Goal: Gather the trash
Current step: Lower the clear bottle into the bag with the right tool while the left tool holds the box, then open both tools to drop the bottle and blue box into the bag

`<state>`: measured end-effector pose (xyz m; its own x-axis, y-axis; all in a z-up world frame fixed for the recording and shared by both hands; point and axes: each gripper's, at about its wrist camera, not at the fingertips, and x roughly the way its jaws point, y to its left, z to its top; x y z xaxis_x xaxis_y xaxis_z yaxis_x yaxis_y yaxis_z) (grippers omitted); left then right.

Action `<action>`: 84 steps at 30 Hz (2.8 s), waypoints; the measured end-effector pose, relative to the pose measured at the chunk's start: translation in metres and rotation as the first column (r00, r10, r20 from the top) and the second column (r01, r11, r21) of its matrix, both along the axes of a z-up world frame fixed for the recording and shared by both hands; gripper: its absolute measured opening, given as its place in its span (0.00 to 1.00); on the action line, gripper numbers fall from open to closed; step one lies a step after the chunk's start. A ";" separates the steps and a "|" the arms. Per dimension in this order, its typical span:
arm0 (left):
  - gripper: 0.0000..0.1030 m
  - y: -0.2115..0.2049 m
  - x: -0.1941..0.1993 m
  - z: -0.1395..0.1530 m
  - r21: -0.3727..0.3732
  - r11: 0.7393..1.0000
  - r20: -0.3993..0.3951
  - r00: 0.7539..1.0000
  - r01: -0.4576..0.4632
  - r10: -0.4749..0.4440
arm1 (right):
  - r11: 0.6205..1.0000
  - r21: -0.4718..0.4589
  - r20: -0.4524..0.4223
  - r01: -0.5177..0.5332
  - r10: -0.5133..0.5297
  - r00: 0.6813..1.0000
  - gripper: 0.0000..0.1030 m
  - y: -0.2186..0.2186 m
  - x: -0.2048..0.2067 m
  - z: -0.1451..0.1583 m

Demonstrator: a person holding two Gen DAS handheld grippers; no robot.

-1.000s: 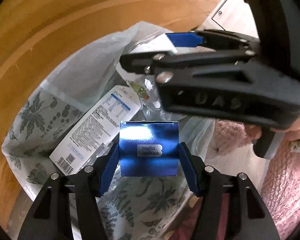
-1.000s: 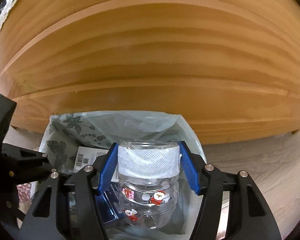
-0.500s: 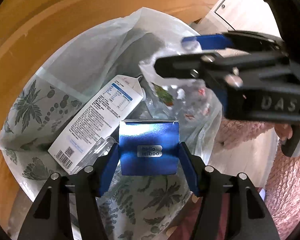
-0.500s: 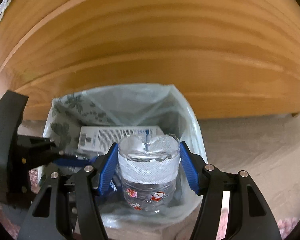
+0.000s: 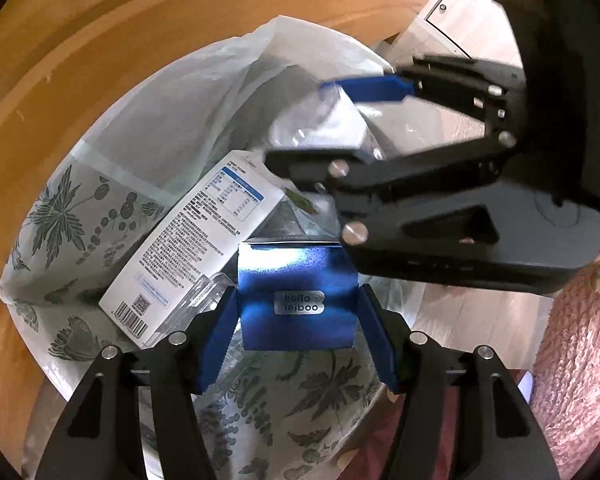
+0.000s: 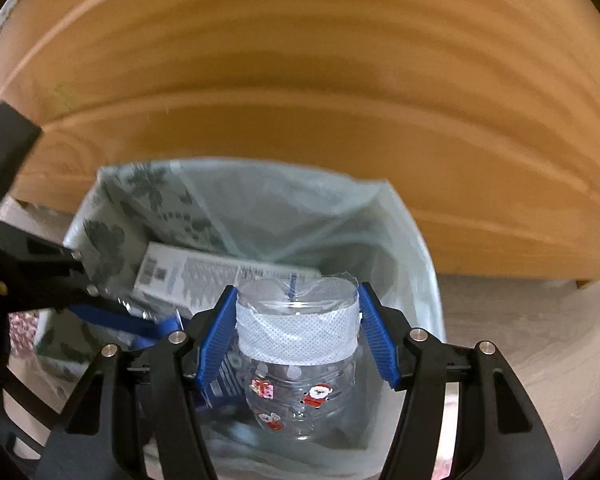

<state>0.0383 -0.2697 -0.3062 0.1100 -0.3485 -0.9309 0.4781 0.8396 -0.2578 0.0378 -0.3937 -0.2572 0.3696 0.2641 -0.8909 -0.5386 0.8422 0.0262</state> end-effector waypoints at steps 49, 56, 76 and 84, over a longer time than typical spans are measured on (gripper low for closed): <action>0.56 -0.011 0.003 -0.007 0.036 0.999 0.000 1.000 0.026 -0.026 | 0.987 -0.126 -0.322 0.096 -0.132 0.937 0.55 -0.011 0.000 -0.013; 0.56 -0.015 -0.001 -0.001 0.058 0.997 0.010 0.999 0.042 -0.043 | 0.983 -0.137 -0.377 0.125 -0.168 0.911 0.52 -0.015 0.001 0.001; 0.68 -0.014 0.003 -0.002 0.027 0.998 -0.042 0.998 0.056 -0.055 | 0.965 -0.221 -0.494 0.139 -0.234 0.837 0.52 -0.010 0.018 -0.026; 0.69 -0.011 0.002 -0.003 0.034 0.999 -0.069 0.997 0.031 -0.028 | 0.966 -0.236 -0.477 0.106 -0.210 0.854 0.58 -0.004 0.015 -0.028</action>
<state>0.0407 -0.2810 -0.3096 0.0355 -0.3180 -0.9474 0.4848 0.8345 -0.2619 0.0529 -0.3978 -0.2850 -0.1109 0.0426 -0.9929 -0.3575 0.9305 0.0798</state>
